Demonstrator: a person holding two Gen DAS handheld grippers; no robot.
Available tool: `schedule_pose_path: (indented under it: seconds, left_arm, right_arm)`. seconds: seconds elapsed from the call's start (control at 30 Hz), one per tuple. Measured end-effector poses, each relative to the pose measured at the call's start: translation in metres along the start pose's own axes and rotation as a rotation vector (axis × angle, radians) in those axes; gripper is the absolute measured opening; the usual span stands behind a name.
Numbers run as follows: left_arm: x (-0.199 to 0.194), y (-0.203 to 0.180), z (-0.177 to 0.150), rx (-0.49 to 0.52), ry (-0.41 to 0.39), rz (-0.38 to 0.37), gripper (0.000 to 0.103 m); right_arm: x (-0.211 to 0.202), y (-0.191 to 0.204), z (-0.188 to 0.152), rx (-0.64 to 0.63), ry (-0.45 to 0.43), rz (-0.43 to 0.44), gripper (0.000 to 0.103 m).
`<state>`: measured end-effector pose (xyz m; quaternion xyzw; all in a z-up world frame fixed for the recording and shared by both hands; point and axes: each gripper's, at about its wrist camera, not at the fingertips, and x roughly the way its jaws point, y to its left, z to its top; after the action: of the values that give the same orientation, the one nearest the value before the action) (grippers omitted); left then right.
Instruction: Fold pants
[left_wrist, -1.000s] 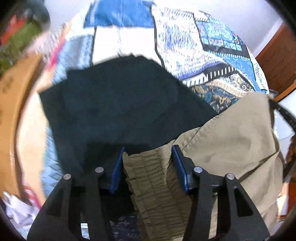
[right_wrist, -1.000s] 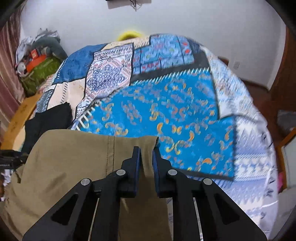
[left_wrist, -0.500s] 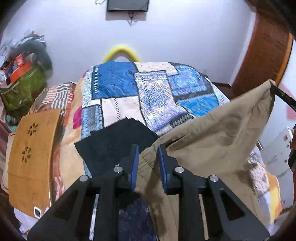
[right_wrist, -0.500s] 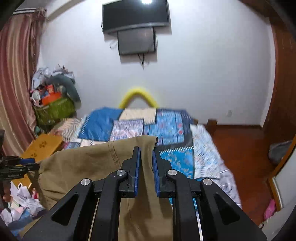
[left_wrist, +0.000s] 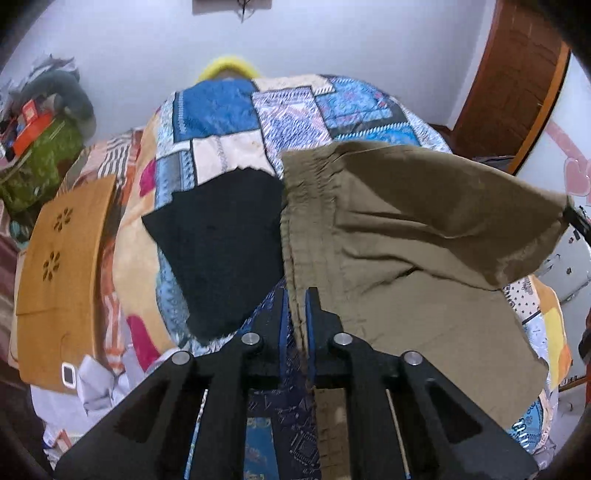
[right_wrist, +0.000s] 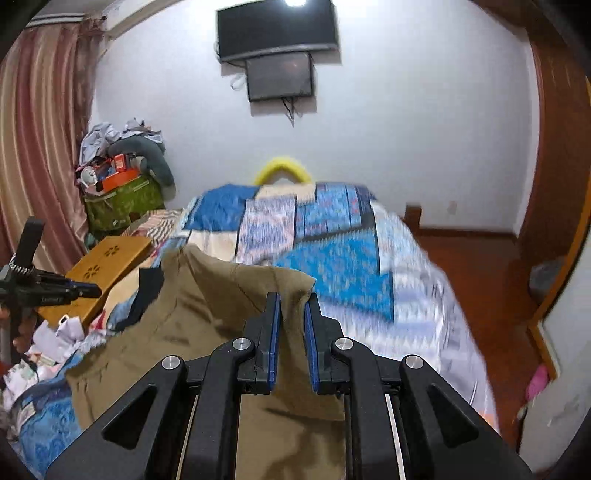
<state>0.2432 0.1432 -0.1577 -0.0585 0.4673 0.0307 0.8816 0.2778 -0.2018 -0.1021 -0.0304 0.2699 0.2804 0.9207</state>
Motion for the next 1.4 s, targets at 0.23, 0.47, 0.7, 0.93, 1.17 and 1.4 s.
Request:
schedule_pose_path:
  seconds: [0.23,0.47,0.7,0.93,1.17,1.4]
  left_arm:
    - [0.005,0.001,0.023,-0.012,-0.039,0.012,0.067]
    - [0.025,-0.013,0.076,0.001,-0.038,0.009,0.081]
    - [0.057,-0.011,0.100,-0.150,0.042,-0.130,0.087]
    - [0.096,-0.035,0.082,-0.106,0.185,-0.152,0.076]
    - [0.096,-0.046,0.070,-0.126,0.187,-0.193,0.023]
    - [0.033,-0.066,0.051,-0.018,0.046,-0.125,0.016]
  right_arm:
    - [0.005,-0.022,-0.023,0.145,0.008,0.039,0.011]
    - [0.002,-0.012,-0.052,0.115,0.031,0.069,0.011]
    - [-0.004,0.009,-0.092,0.036,0.100,0.086,0.011]
    - [-0.005,0.012,-0.110,0.030,0.127,0.086,0.011]
    - [-0.010,0.010,-0.108,0.044,0.105,0.080,0.011]
    - [-0.030,0.000,-0.096,0.095,0.022,0.040,0.011]
